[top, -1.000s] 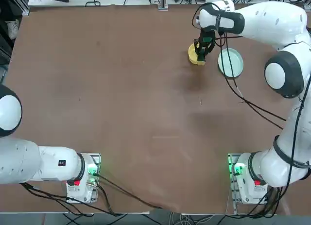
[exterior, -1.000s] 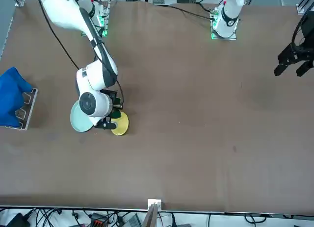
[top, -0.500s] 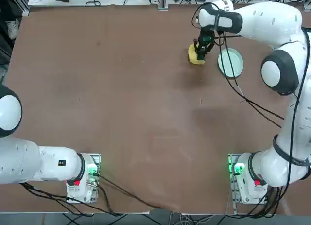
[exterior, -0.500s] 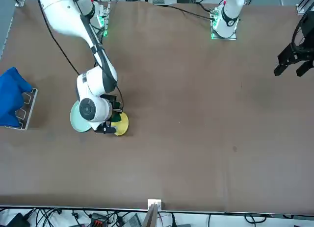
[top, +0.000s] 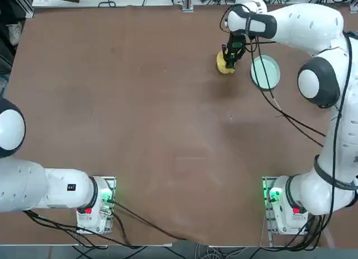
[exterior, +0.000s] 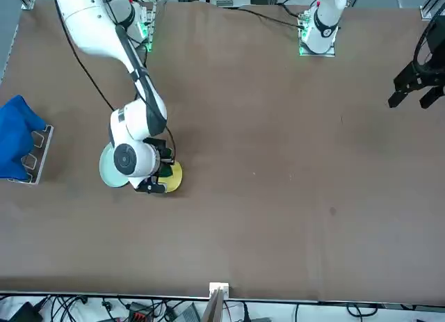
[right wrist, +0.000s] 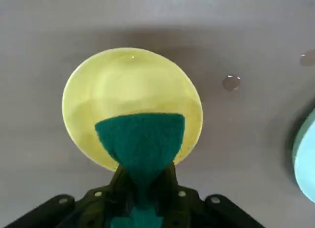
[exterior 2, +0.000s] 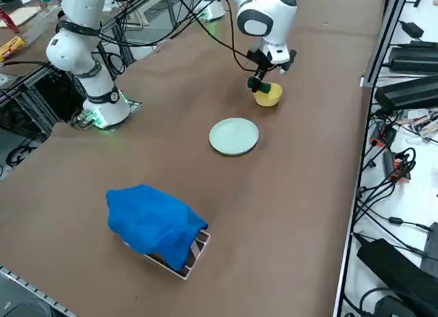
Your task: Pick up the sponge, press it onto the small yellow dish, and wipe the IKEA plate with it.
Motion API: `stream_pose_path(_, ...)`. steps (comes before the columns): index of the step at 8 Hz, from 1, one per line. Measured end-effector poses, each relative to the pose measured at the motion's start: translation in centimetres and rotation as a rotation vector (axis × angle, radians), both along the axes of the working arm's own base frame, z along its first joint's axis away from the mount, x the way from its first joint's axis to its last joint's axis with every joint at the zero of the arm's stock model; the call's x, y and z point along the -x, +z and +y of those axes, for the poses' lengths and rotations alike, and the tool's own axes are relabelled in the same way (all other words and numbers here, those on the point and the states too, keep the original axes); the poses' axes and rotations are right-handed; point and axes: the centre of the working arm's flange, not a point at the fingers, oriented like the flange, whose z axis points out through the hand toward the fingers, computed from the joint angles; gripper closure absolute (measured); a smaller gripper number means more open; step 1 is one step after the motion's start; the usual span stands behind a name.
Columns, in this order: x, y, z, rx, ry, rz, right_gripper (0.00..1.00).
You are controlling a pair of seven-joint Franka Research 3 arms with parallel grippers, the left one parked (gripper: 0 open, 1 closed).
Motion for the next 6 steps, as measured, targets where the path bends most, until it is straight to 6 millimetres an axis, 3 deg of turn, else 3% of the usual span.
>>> stream_pose_path(6, -0.3, -1.8, 0.3, -0.016, 0.031, -0.018, 0.78)
